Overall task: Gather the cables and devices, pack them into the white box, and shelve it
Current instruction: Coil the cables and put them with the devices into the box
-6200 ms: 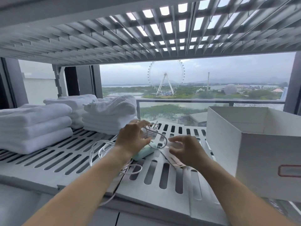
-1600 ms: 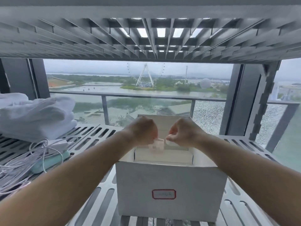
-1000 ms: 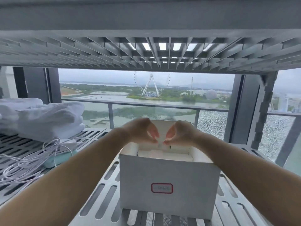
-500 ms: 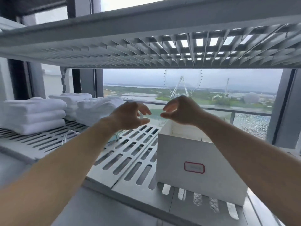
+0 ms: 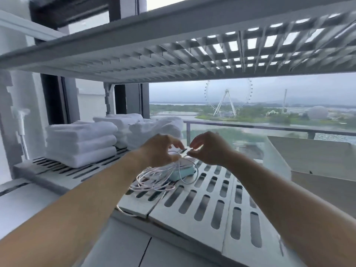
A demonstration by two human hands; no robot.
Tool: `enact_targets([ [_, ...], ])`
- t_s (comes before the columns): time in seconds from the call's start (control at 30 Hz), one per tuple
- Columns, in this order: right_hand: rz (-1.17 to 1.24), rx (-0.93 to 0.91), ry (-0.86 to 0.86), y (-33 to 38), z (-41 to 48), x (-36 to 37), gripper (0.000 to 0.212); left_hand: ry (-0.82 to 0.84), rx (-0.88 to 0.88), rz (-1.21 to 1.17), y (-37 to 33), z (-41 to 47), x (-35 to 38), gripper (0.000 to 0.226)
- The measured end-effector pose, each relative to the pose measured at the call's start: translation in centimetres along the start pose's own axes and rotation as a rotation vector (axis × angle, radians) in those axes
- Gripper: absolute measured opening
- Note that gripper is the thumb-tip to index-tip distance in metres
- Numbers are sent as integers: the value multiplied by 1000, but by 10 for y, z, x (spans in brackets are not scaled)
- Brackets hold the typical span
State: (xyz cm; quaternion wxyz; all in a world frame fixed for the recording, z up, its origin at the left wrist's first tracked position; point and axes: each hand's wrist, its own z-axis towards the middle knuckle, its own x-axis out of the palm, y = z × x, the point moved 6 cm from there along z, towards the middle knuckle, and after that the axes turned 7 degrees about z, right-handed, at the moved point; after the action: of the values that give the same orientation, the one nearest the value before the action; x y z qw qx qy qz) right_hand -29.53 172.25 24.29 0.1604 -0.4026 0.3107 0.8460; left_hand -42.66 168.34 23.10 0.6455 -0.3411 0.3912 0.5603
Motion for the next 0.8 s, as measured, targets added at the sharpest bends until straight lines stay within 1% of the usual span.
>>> enact_targets([
  [0.2,-3,67,-26,-14,35,49,33,86,45,14,50,15,33,29],
  [0.37,-23,163,20,-29,51,75,55,181,34,43,71,21,63,53],
  [0.5,-23,248,41,-42,51,86,64,174,82,-37,72,22,74,56],
  [0.53,-10,264,33,-44,50,87,64,165,90,-55,73,22,75,55],
  [0.6,44,276,13,-45,50,89,56,137,111,-94,74,23,75,54],
  [0.67,87,263,-11,-43,50,89,50,139,140,-153,74,23,76,66],
  [0.73,132,244,-22,-40,50,88,52,166,165,-203,71,22,78,82],
  [0.8,185,210,-9,-37,51,88,55,185,177,-240,68,23,79,90],
])
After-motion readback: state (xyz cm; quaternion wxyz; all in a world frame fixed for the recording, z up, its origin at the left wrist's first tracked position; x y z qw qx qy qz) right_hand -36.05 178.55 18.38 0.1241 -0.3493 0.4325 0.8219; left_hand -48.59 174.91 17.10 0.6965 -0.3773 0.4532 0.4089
